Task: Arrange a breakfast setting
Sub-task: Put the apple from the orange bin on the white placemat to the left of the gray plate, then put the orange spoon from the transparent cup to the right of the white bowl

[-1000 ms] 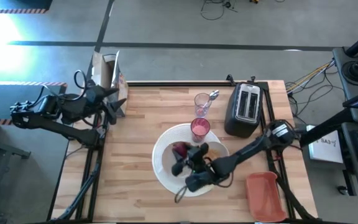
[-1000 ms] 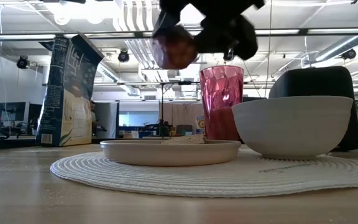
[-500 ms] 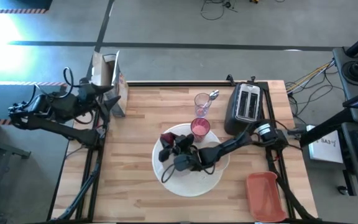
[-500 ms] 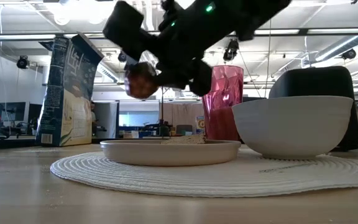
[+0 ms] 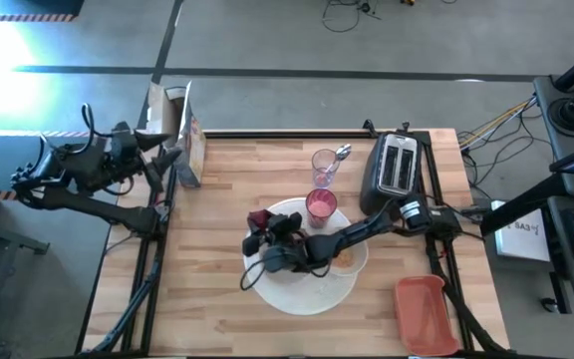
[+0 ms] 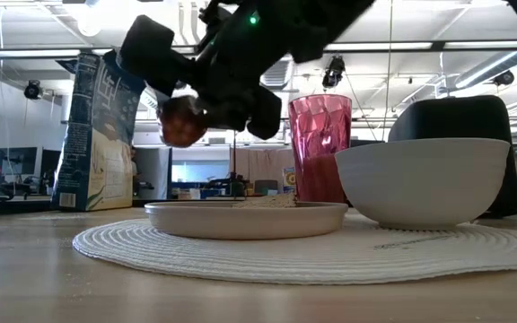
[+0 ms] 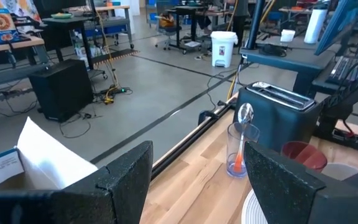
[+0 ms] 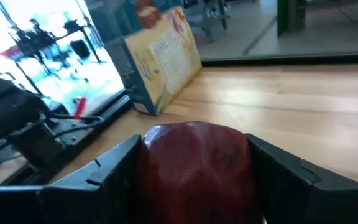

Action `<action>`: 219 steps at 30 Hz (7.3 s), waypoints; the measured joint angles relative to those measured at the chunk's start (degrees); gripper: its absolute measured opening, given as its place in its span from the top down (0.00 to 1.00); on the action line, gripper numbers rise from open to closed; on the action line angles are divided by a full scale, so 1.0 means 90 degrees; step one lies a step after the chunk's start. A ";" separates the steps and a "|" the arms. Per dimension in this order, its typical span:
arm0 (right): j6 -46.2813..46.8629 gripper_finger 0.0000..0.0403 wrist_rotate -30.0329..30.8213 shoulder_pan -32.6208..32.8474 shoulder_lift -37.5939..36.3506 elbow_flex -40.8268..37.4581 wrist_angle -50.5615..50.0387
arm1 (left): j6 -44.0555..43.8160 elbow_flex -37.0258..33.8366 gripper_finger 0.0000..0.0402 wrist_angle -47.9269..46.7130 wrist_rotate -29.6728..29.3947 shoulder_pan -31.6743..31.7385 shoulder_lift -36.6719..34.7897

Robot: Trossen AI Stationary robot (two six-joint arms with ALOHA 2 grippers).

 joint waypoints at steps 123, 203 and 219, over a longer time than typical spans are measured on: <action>-0.1148 0.17 -0.6096 -0.5046 -0.3167 0.1112 -1.0064 | 0.0888 -0.0005 0.41 0.0781 0.1322 -0.0001 0.0341; -0.2314 0.69 -0.8160 -0.5786 -0.3179 0.1385 -1.0095 | 0.0885 0.0002 0.41 0.0779 0.1323 0.0001 0.0322; -0.2109 0.40 -0.9164 -0.6298 -0.3169 0.1305 -1.0503 | 0.0815 0.0000 0.41 0.0642 0.1323 0.0000 0.0322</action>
